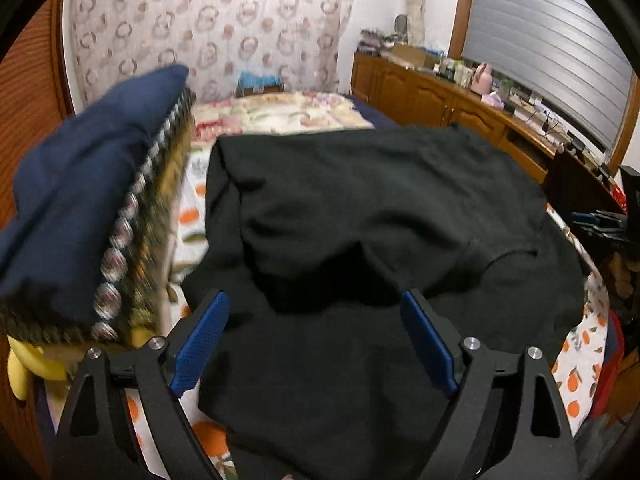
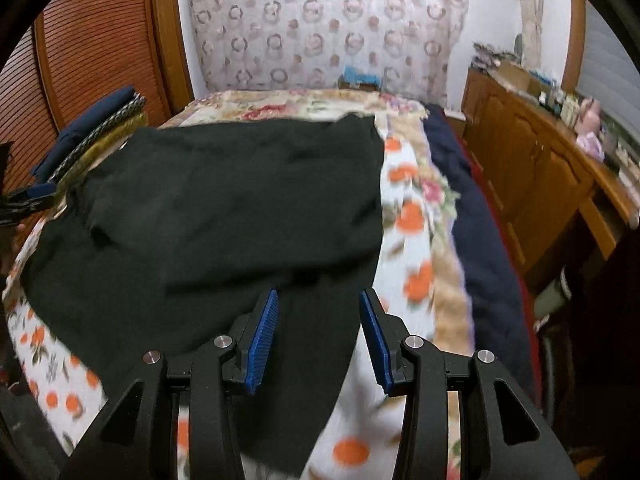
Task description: Fold small clothes
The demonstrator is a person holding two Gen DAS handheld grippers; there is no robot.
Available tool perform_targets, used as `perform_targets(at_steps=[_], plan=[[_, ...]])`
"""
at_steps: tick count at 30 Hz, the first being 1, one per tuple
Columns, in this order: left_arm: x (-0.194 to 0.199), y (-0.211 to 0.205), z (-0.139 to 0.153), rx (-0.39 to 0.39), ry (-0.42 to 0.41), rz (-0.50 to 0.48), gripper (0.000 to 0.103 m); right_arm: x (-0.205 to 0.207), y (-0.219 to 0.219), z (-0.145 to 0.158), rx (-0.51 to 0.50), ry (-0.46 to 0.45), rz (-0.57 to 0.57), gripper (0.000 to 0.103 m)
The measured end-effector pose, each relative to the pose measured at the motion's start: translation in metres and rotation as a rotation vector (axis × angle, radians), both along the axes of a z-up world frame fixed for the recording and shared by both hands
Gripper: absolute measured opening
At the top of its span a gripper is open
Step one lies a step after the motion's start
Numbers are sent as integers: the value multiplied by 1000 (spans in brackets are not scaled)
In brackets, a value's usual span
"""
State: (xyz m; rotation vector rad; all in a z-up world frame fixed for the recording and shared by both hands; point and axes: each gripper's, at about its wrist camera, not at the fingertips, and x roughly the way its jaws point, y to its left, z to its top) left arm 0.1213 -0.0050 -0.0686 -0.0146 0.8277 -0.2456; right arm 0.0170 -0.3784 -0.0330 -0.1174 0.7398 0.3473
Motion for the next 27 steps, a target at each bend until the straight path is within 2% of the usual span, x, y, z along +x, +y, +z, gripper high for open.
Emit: perform_targets(at_steps=[5, 8, 13, 16, 17, 18, 21, 23, 24, 27], plan=[[-5, 0, -16, 3, 42, 10, 88, -3, -6, 6, 41, 38, 14, 44], [-5, -6, -23, 49, 58, 9, 88, 0, -6, 1, 1, 61, 23, 44], [-6, -12, -27, 94, 63, -3, 88, 12, -13, 1, -11, 72, -7, 44], [-6, -15, -28, 108, 68, -10, 94, 15, -17, 5, -10, 68, -8, 44], [-6, -15, -28, 108, 69, -14, 95, 15, -17, 6, -15, 63, -4, 36], [-7, -14, -28, 108, 70, -14, 95, 15, -16, 5, -19, 58, 8, 23], [-6, -14, -28, 108, 70, -14, 95, 12, -16, 0, -24, 47, 44, 5], [-5, -14, -29, 106, 72, -16, 97, 10, -22, -1, -14, 33, 55, 4], [-4, -16, -31, 110, 79, -17, 103, 10, -27, 2, -24, 18, 39, 4], [-5, -14, -32, 116, 80, -17, 103, 5, -46, 13, -33, -20, -12, 4]])
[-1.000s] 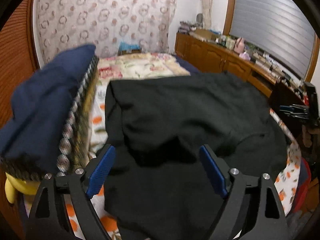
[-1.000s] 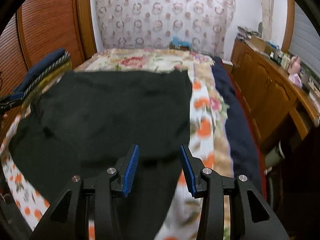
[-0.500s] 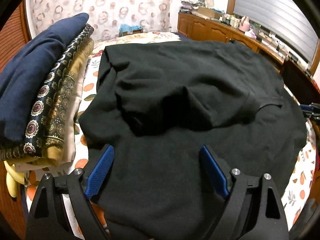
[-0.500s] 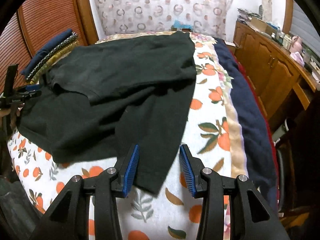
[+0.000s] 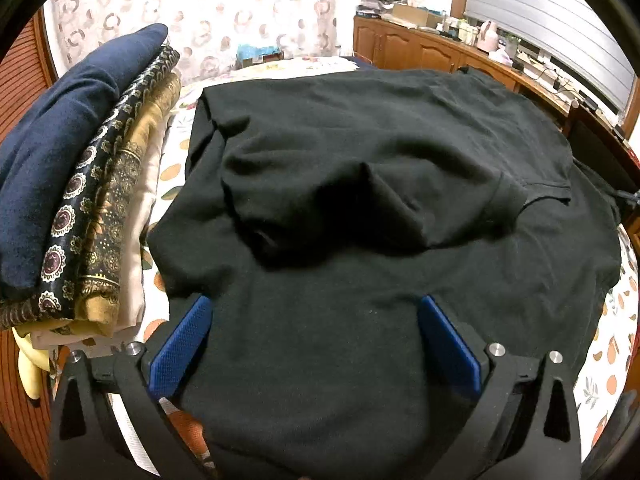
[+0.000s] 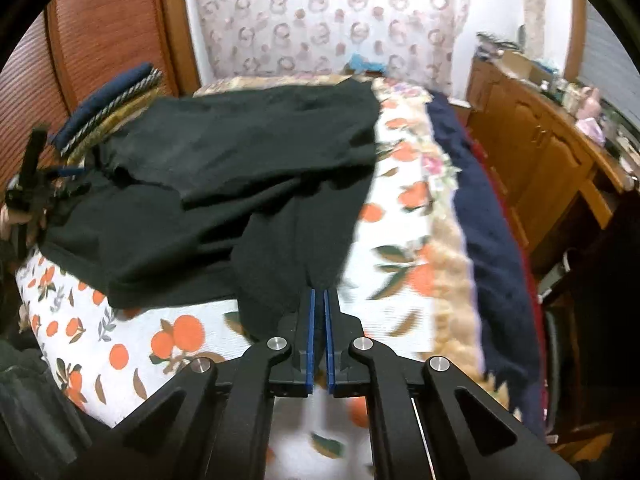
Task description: Fold small clothes
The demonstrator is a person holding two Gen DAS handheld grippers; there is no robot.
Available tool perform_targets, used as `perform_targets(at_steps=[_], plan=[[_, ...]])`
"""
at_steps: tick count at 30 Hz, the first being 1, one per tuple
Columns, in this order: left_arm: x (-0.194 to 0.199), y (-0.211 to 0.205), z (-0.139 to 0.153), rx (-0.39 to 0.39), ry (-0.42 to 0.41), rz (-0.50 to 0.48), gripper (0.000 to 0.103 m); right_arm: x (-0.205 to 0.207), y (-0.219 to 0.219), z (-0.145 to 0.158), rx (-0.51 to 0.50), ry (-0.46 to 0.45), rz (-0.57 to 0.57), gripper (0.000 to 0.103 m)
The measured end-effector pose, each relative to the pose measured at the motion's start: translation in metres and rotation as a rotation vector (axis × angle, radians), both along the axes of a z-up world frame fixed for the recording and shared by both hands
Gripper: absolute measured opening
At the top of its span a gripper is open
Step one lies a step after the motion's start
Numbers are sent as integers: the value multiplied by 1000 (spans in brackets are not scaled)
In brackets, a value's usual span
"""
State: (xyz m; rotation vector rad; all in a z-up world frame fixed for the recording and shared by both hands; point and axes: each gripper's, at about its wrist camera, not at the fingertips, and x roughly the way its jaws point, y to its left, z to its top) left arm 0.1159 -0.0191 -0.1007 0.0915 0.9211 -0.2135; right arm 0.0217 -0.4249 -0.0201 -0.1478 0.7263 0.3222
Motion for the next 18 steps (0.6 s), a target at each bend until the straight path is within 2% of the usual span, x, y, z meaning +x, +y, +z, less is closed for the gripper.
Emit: perform_targets(at_steps=[5, 7, 11, 13, 15, 17, 18], plan=[[0, 0, 1, 0, 0, 0, 103, 4, -35, 8, -37, -15, -114, 4], [0, 0, 0, -1, 0, 0, 103, 6, -34, 6, -11, -4, -116, 4], [0, 0, 1, -1, 0, 0, 103, 13, -26, 7, -43, 1, -118, 4], [0, -1, 1, -1, 0, 0, 103, 9, -27, 7, -44, -18, -119, 11], [0, 0, 1, -1, 0, 0, 103, 9, -16, 8, -40, -44, -110, 37], [0, 0, 1, -1, 0, 0, 103, 7, -9, 8, -13, -64, -85, 54], [0, 0, 1, -1, 0, 0, 103, 11, -4, 9, -7, -72, -81, 58]])
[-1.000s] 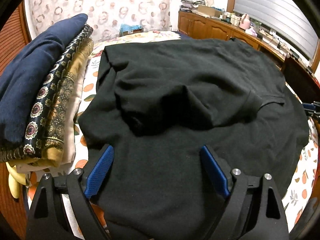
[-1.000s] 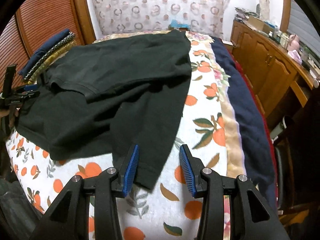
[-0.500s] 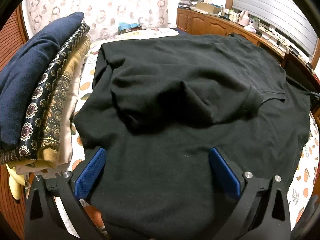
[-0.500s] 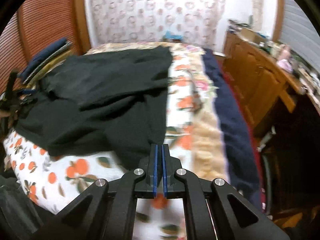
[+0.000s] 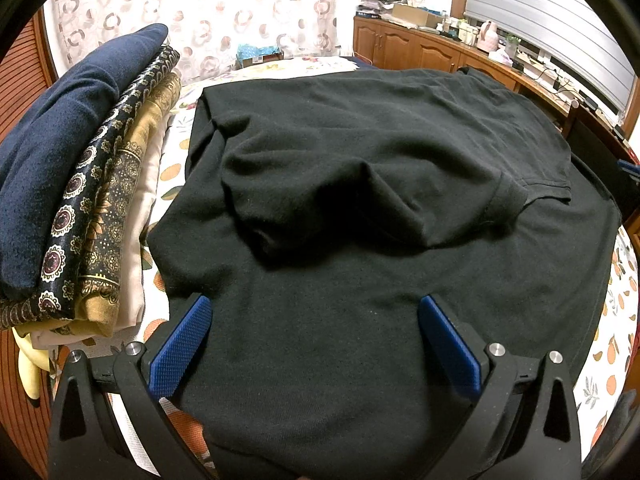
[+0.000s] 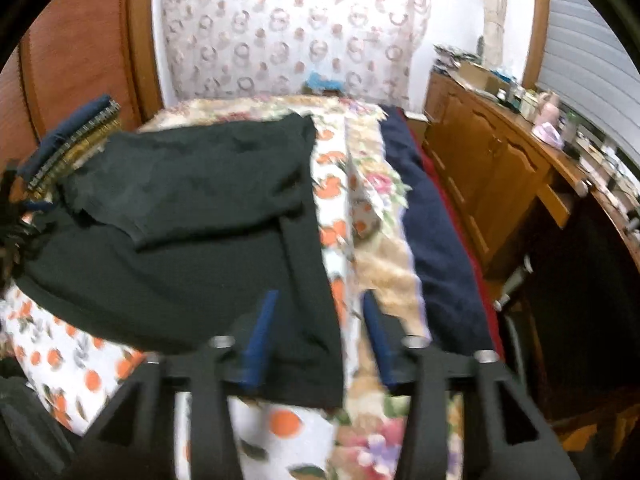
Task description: Fold small clothes
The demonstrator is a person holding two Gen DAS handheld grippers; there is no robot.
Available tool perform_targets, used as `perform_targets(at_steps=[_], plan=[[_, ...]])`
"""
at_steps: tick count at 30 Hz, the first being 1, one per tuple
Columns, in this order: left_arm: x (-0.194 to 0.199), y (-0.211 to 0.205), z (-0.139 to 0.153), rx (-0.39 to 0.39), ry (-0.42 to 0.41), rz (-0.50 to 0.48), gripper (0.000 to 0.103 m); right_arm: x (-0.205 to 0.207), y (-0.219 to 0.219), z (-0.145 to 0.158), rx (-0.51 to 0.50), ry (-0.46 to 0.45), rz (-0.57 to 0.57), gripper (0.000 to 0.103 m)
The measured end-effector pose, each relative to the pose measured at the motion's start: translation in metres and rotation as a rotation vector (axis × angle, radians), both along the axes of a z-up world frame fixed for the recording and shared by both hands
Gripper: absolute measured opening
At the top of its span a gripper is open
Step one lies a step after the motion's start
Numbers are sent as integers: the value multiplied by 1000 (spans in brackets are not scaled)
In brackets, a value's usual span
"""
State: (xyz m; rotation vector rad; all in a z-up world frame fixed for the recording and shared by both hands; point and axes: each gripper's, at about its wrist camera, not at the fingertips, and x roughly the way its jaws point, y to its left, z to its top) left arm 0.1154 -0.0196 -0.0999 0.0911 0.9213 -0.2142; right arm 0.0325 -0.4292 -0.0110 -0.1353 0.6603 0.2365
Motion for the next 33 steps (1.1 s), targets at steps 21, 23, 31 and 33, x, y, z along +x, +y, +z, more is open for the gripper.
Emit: perform_targets(at_steps=[21, 23, 31, 33], plan=[[0, 0, 0, 0, 0, 0, 103, 107, 57, -44, 123, 147, 11, 58], [0, 0, 0, 0, 0, -1, 103, 105, 60, -44, 104, 124, 9, 58], [-5, 7, 8, -73, -3, 31, 100, 97, 81, -48, 2, 86, 16, 66], [-10, 12, 18, -141, -32, 42, 95, 97, 84, -49, -5, 87, 21, 69]])
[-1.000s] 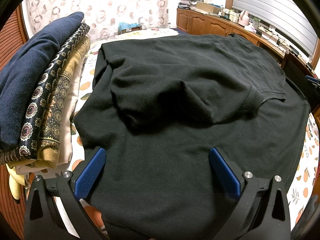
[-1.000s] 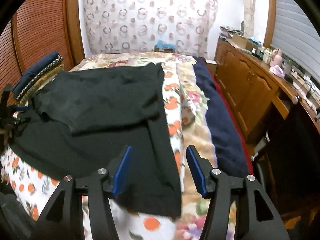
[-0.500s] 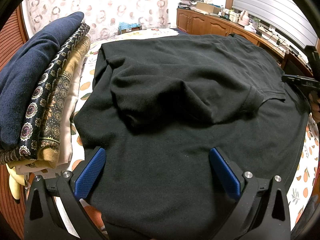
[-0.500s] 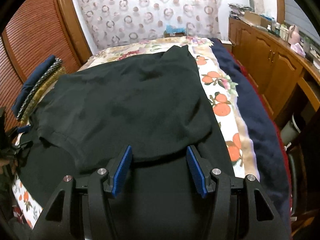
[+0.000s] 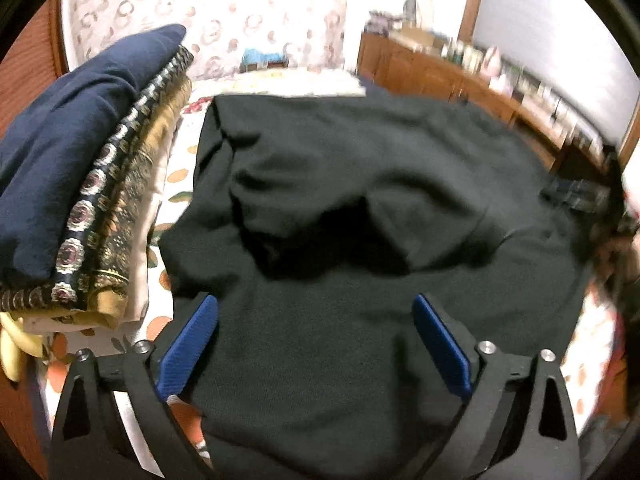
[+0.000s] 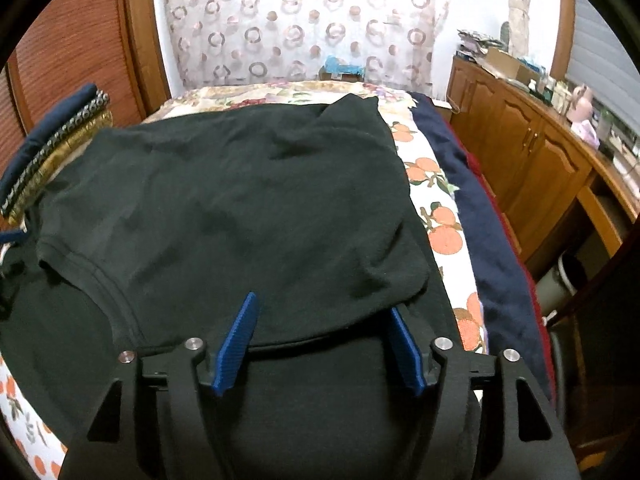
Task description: Fold small clothes
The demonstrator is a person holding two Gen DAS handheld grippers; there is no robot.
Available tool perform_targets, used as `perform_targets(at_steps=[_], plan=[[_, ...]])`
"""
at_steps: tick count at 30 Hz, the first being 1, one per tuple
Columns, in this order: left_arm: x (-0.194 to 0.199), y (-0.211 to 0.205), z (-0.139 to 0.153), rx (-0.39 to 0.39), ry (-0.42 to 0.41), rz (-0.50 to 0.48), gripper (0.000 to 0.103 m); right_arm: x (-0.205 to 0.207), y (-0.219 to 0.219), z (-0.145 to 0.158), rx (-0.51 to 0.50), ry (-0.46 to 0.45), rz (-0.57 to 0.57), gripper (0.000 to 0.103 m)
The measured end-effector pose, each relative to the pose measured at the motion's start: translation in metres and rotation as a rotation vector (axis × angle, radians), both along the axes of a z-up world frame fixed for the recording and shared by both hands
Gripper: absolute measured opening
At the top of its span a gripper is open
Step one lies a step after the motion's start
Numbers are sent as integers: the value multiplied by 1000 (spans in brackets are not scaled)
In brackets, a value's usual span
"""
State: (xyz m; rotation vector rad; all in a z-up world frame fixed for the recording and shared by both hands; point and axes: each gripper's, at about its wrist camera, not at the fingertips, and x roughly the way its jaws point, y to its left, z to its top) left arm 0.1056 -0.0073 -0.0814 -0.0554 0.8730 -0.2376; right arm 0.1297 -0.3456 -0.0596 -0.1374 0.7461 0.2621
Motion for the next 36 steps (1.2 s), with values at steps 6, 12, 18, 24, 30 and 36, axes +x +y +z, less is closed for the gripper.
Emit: perform_targets(at_steps=[6, 12, 18, 24, 30, 36], plan=[[1, 1, 15, -47, -36, 42, 69, 2, 0, 2, -1, 3, 8, 73], [28, 1, 9, -73, 10, 76, 69, 2, -3, 2, 3, 3, 10, 73], [46, -7, -5, -50, 44, 45, 24, 2, -3, 2, -4, 0, 9, 73], [28, -10, 14, -22, -44, 39, 8, 3, -11, 6, 18, 4, 7, 38], [9, -3, 35, -57, -116, 43, 8, 2, -16, 15, 53, -36, 15, 3], [-8, 0, 53, -84, -174, 36, 8, -21, -27, 33, 99, -147, 21, 2]])
